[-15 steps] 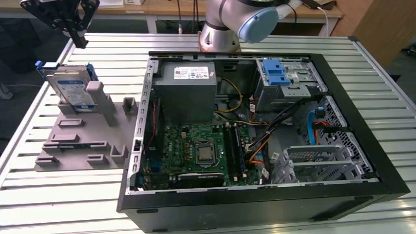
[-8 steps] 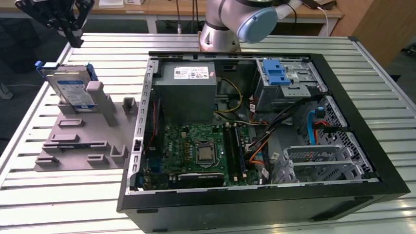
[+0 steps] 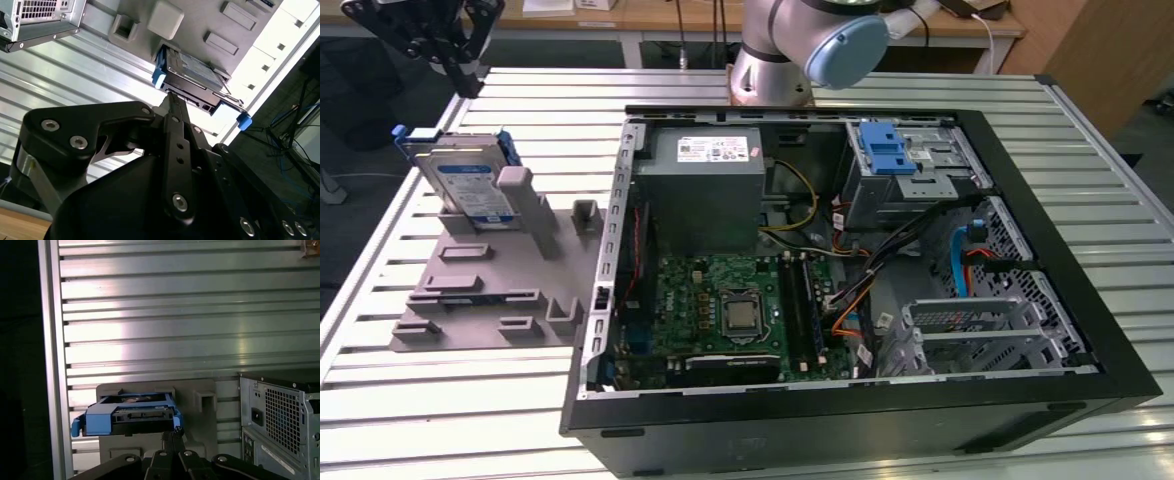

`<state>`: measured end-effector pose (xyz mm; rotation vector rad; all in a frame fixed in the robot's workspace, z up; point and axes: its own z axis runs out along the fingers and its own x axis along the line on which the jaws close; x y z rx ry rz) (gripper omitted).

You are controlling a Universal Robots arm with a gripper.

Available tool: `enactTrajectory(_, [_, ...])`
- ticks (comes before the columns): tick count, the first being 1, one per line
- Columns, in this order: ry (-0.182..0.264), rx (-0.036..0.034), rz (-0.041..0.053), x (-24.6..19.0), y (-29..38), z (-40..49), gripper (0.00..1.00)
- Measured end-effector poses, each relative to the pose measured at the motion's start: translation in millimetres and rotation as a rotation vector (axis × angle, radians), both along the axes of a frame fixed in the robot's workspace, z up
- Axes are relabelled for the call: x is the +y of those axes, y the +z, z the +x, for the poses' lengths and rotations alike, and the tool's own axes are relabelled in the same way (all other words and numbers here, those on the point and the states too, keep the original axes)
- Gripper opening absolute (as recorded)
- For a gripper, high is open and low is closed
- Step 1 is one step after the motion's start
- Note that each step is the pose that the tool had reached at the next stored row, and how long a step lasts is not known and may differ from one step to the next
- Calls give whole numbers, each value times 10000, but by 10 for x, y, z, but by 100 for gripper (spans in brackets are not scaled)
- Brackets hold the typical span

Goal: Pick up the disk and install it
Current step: 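Reach for the disk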

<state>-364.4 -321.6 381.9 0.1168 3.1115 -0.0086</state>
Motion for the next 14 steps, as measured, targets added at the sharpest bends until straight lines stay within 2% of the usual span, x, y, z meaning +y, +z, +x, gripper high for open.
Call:
enactTrajectory(3, [-2, -1, 0, 0, 0, -8, 11])
enactTrajectory(8, [0, -1, -8, 0, -5, -121, 11])
enactTrajectory(14, [0, -1, -8, -3, -22, -209, 11])
